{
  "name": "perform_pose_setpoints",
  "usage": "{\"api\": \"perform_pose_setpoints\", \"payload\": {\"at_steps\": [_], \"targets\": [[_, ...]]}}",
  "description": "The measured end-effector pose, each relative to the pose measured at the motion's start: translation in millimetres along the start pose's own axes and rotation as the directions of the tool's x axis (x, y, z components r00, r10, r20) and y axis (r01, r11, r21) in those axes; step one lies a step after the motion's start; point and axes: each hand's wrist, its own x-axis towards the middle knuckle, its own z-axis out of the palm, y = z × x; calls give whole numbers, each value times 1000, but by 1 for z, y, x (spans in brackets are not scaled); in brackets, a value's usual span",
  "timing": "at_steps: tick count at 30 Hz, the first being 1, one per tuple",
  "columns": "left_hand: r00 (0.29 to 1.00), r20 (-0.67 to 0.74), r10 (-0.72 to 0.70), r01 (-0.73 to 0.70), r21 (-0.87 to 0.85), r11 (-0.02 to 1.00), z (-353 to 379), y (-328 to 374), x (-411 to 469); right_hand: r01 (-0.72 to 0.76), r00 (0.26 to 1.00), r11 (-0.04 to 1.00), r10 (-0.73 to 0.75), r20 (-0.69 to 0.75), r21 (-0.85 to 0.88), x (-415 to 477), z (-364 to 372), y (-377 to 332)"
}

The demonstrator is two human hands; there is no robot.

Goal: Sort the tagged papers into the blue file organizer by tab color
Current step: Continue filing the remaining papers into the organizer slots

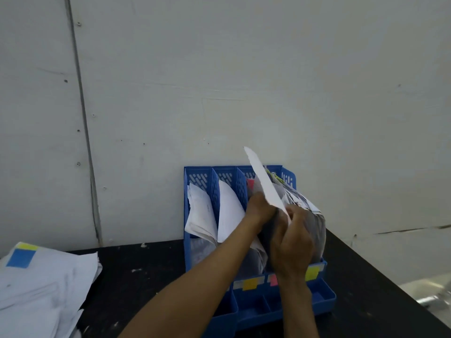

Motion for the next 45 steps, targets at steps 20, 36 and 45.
{"api": "perform_pose_setpoints", "payload": {"at_steps": [20,36,45], "targets": [[999,39,-33,44,-292,955,-33,37,-18,-140,816,872,370,444,-468,0,-2,16],[783,-559,275,-96,327,940,-280,-80,-213,-255,807,948,101,581,189,-42,-19,-145],[599,-794,-105,663,419,620,-393,-189,-345,-258,182,945,254,950,-203,-233,44,-297]]}}
